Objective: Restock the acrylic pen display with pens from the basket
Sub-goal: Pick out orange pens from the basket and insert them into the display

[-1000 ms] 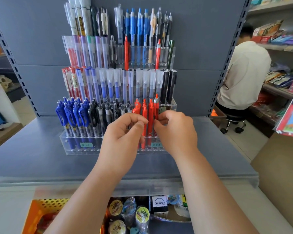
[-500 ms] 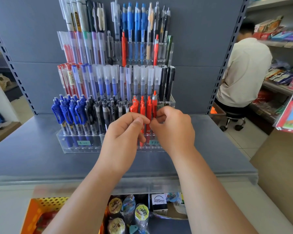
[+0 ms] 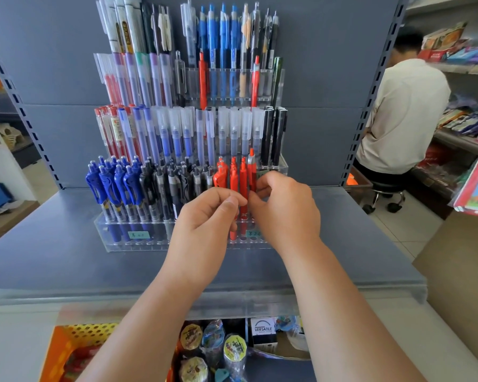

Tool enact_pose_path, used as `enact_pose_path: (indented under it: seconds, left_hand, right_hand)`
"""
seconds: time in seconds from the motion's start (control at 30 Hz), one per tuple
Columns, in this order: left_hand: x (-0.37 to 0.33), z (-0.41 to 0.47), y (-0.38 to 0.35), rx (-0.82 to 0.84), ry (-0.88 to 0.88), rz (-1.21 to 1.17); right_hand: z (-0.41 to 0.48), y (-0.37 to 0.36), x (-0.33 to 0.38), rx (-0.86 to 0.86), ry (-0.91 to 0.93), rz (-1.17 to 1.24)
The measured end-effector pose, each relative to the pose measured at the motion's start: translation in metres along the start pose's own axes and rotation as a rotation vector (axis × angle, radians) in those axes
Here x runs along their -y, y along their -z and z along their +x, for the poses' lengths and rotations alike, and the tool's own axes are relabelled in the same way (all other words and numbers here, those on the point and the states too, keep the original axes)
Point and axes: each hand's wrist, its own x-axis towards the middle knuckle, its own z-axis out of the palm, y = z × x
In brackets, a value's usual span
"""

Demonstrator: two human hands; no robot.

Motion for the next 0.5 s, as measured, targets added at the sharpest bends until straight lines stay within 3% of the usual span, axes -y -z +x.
enact_pose_path:
  seconds: [0.27,0.5]
  left_hand:
    - [0.0040,0.0021,0.0008,-0.014,-0.009,0.009]
    - [0.0028,0.0015,-0.0040,-0.013,-0.015,-0.023]
  right_hand:
    - [0.0017,0.0035,-0.0020,-0.008,-0.022,0.114]
    - [0.0057,0.0056,-0.0032,0.060,-0.012,0.050]
